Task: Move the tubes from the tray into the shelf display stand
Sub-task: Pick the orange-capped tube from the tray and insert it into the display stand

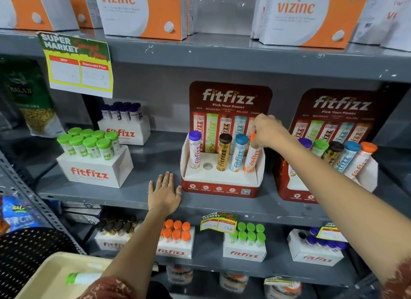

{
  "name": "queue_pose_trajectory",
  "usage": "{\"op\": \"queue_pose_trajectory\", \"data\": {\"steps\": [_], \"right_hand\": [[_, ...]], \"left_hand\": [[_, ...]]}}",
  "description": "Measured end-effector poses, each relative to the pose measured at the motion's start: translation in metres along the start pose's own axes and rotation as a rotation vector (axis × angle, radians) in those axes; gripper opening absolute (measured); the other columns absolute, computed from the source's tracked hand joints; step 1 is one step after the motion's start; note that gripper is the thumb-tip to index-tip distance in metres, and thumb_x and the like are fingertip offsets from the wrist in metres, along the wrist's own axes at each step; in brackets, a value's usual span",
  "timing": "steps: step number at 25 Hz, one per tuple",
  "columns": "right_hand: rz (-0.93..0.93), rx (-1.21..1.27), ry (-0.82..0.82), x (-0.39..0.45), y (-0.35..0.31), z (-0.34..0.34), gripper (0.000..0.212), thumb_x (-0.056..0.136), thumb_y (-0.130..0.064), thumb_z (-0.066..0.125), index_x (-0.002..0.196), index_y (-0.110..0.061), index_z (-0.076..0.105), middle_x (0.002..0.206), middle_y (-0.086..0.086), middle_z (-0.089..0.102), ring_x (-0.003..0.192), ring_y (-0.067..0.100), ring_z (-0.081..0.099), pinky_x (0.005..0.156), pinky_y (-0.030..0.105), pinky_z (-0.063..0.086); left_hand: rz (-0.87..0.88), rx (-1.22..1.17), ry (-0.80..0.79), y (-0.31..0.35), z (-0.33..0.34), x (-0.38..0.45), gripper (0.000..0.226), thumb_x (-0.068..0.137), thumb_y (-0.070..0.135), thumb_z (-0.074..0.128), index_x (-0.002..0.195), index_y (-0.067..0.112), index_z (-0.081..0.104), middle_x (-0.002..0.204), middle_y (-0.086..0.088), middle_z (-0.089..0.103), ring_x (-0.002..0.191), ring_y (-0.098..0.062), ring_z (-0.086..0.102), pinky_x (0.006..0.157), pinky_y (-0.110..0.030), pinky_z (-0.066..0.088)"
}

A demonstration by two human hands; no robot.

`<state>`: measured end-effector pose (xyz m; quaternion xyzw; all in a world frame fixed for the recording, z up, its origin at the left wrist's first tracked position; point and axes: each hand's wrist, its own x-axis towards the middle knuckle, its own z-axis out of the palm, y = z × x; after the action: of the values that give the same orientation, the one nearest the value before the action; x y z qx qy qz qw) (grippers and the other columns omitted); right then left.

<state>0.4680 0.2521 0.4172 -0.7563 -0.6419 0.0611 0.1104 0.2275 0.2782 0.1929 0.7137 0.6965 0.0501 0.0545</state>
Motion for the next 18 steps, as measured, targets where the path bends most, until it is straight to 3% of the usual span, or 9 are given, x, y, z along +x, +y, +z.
{"op": "queue_pose_trajectory", "data": {"steps": [6, 10, 12, 14, 16, 18], "right_hand": [[-0.039, 0.043, 0.061, -0.005, 0.004, 0.017, 0.038, 0.085, -0.006, 0.063, 0.122, -0.006, 0.055, 0.125, 0.017, 0.057, 0.112, 0.032, 0.056, 0.088, 0.037, 0.049], [-0.029, -0.052, 0.121, -0.012, -0.008, 0.026, 0.037, 0.087, -0.013, 0.063, 0.123, -0.009, 0.054, 0.121, 0.015, 0.06, 0.108, 0.032, 0.058, 0.075, 0.033, 0.045], [-0.075, -0.079, 0.236, -0.018, -0.024, 0.032, 0.038, 0.086, -0.011, 0.063, 0.123, -0.009, 0.053, 0.121, 0.015, 0.059, 0.109, 0.033, 0.057, 0.079, 0.036, 0.047], [-0.181, -0.075, 0.357, -0.025, -0.045, 0.043, 0.041, 0.085, -0.007, 0.06, 0.125, -0.007, 0.053, 0.124, 0.014, 0.059, 0.112, 0.033, 0.055, 0.087, 0.041, 0.049], [-0.308, -0.056, 0.41, -0.029, -0.067, 0.061, 0.035, 0.086, -0.005, 0.055, 0.121, -0.005, 0.057, 0.122, 0.015, 0.061, 0.11, 0.033, 0.055, 0.088, 0.042, 0.048], [-0.457, -0.001, 0.423, -0.035, -0.093, 0.087, 0.028, 0.083, -0.002, 0.053, 0.109, -0.003, 0.064, 0.11, 0.016, 0.066, 0.099, 0.035, 0.06, 0.08, 0.042, 0.05]], "left_hand": [[0.006, 0.014, -0.002, 0.001, -0.001, -0.001, 0.06, 0.099, 0.046, 0.011, 0.15, 0.016, 0.002, 0.159, -0.003, 0.0, 0.145, -0.021, -0.002, 0.117, -0.044, -0.003], [0.0, -0.09, 0.076, 0.0, -0.001, -0.01, 0.055, 0.101, 0.04, 0.017, 0.148, 0.013, 0.018, 0.157, -0.005, 0.015, 0.145, -0.021, 0.009, 0.116, -0.043, -0.001], [-0.012, -0.216, 0.266, -0.01, 0.0, -0.026, 0.047, 0.1, 0.029, 0.025, 0.136, 0.005, 0.042, 0.146, -0.014, 0.04, 0.138, -0.028, 0.03, 0.115, -0.048, 0.013], [0.013, -0.251, 0.416, -0.027, 0.003, -0.047, 0.044, 0.092, 0.024, 0.031, 0.114, -0.001, 0.06, 0.122, -0.02, 0.061, 0.119, -0.037, 0.053, 0.104, -0.053, 0.035], [0.023, -0.223, 0.436, -0.052, 0.007, -0.067, 0.042, 0.087, 0.022, 0.033, 0.101, -0.001, 0.064, 0.105, -0.02, 0.067, 0.1, -0.038, 0.062, 0.088, -0.049, 0.048], [-0.035, -0.2, 0.379, -0.084, 0.013, -0.088, 0.04, 0.084, 0.021, 0.035, 0.098, -0.001, 0.065, 0.098, -0.018, 0.067, 0.089, -0.036, 0.064, 0.078, -0.042, 0.05]]}}
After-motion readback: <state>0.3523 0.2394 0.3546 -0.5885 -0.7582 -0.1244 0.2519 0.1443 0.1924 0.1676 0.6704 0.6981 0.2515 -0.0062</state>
